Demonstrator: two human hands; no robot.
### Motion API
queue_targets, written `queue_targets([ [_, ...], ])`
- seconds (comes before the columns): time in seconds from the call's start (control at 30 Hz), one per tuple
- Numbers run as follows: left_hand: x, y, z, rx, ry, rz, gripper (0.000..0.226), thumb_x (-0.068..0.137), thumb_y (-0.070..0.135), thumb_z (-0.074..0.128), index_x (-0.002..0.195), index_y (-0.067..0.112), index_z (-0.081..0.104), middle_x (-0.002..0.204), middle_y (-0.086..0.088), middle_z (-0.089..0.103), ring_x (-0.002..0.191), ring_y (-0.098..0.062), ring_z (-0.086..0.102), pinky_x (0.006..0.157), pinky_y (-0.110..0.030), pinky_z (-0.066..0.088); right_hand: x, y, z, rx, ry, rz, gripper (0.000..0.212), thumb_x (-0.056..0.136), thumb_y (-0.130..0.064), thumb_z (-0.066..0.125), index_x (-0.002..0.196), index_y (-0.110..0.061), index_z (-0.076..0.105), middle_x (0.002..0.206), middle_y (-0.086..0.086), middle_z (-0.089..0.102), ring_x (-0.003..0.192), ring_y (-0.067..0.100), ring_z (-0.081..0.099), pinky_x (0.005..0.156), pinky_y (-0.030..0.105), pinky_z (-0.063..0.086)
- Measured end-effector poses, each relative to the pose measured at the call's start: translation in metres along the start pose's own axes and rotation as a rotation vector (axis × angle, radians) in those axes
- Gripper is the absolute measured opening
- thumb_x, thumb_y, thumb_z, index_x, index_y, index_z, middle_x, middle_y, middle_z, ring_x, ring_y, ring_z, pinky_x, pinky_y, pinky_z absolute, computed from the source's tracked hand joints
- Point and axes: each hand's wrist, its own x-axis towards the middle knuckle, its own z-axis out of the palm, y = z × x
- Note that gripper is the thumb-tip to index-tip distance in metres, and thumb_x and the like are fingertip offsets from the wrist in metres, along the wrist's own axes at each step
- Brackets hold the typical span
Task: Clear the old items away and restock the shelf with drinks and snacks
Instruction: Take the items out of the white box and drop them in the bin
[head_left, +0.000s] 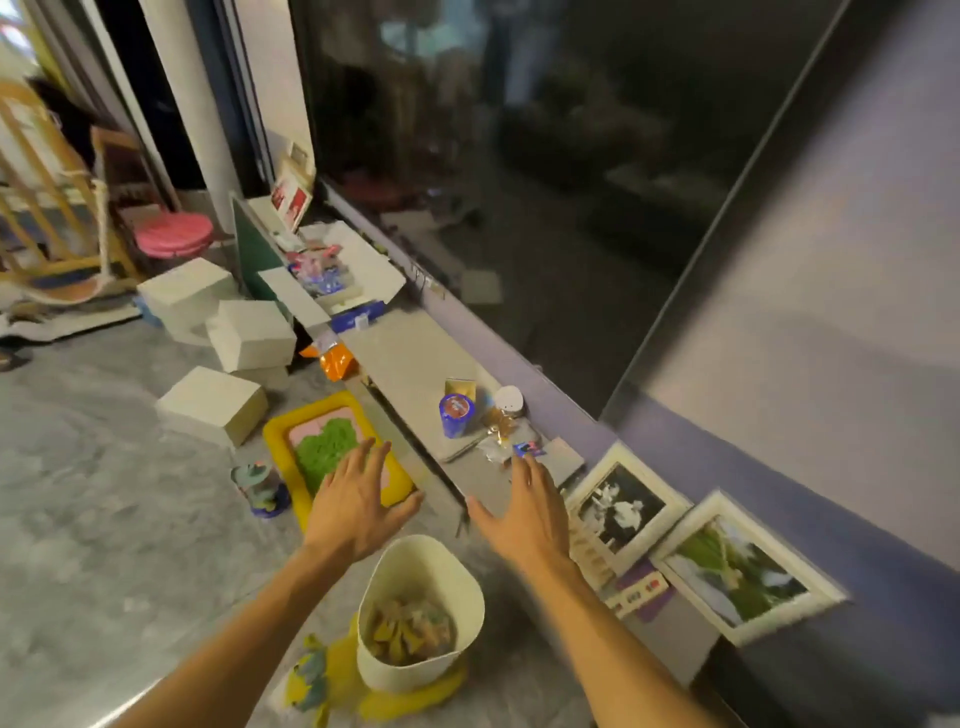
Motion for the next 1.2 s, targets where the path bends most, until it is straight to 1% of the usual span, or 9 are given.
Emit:
queue_targets([
  [0.1,0.002,0.044,-0.051,-0.018,0.032,0.135,0.1,0.085,0.089,0.043,0.16,0.024,0.035,0.167,-0.005,0.036,0.15,-0.028,0.039,0.119,-0.051,0.04,-0.027,-0.007,-0.07,0.003,0.152,0.07,0.097,0.089,-0.081,0.053,0.158,-0.015,0.039,0.16,0.011,0.045,0.145,0.029,0.045,0.113,0.04,0.045],
  [0.3,-0.021,0.147,-0.109,-0.044,0.002,0.38,0.096,0.088,0.088,0.042,0.16,0.025,0.035,0.167,-0.004,0.036,0.149,-0.029,0.042,0.121,-0.051,0.037,-0.104,0.014,-0.17,0.037,0.271,0.264,0.104,0.092,-0.081,0.05,0.167,-0.014,0.023,0.174,0.012,0.024,0.158,0.034,0.028,0.124,0.048,0.036],
  [0.4,-0.046,0.203,-0.112,-0.046,-0.036,0.475,0.099,0.087,0.09,0.038,0.161,0.024,0.034,0.169,-0.005,0.034,0.15,-0.031,0.041,0.121,-0.053,0.039,-0.15,0.041,-0.2,0.025,0.346,0.38,0.107,0.091,-0.084,0.048,0.167,-0.014,0.022,0.174,0.012,0.025,0.158,0.035,0.029,0.125,0.049,0.035],
  [0.5,-0.08,0.258,-0.105,-0.038,-0.068,0.583,0.101,0.087,0.091,0.037,0.161,0.022,0.034,0.17,-0.006,0.032,0.151,-0.032,0.04,0.121,-0.054,0.038,-0.206,0.074,-0.225,0.036,0.405,0.468,0.107,0.091,-0.082,0.05,0.167,-0.012,0.022,0.174,0.012,0.025,0.157,0.035,0.03,0.124,0.049,0.035],
  [0.6,-0.12,0.311,-0.093,-0.045,-0.061,0.679,0.1,0.086,0.091,0.036,0.158,0.021,0.038,0.164,-0.007,0.04,0.146,-0.031,0.044,0.118,-0.054,0.042,-0.266,0.114,-0.244,0.052,0.45,0.561,0.106,0.093,-0.079,0.053,0.167,-0.011,0.022,0.174,0.013,0.024,0.158,0.034,0.029,0.125,0.049,0.034],
  [0.77,-0.2,0.397,-0.063,-0.046,-0.111,0.78,0.1,0.087,0.092,0.032,0.159,0.023,0.035,0.166,-0.009,0.038,0.147,-0.034,0.043,0.12,-0.057,0.038,-0.371,0.191,-0.269,0.015,0.489,0.716,0.106,0.094,-0.08,0.051,0.169,-0.013,0.019,0.176,0.011,0.02,0.16,0.033,0.025,0.126,0.048,0.032],
  [1.0,-0.305,0.494,-0.009,-0.031,-0.147,0.839,0.099,0.088,0.091,0.027,0.157,0.022,0.04,0.163,-0.008,0.042,0.147,-0.033,0.044,0.119,-0.053,0.039,-0.487,0.281,-0.285,-0.036,0.534,0.881,0.101,0.093,-0.08,0.049,0.165,-0.012,0.029,0.172,0.011,0.031,0.155,0.033,0.034,0.122,0.047,0.037],
  [1.1,-0.33,0.525,0.01,-0.03,-0.18,0.835,0.107,0.082,0.095,0.021,0.156,0.021,0.042,0.162,-0.008,0.042,0.146,-0.033,0.044,0.12,-0.054,0.038,-0.511,0.316,-0.283,-0.051,0.547,0.962,0.099,0.089,-0.083,0.048,0.158,-0.013,0.039,0.161,0.012,0.046,0.144,0.033,0.047,0.116,0.046,0.044],
  [1.2,-0.342,0.553,0.03,-0.018,-0.207,0.846,0.11,0.08,0.097,0.018,0.156,0.021,0.041,0.162,-0.007,0.04,0.147,-0.033,0.042,0.12,-0.053,0.038,-0.52,0.346,-0.277,-0.027,0.545,1.01,0.098,0.087,-0.086,0.047,0.156,-0.016,0.041,0.155,0.008,0.051,0.141,0.031,0.05,0.113,0.044,0.048],
])
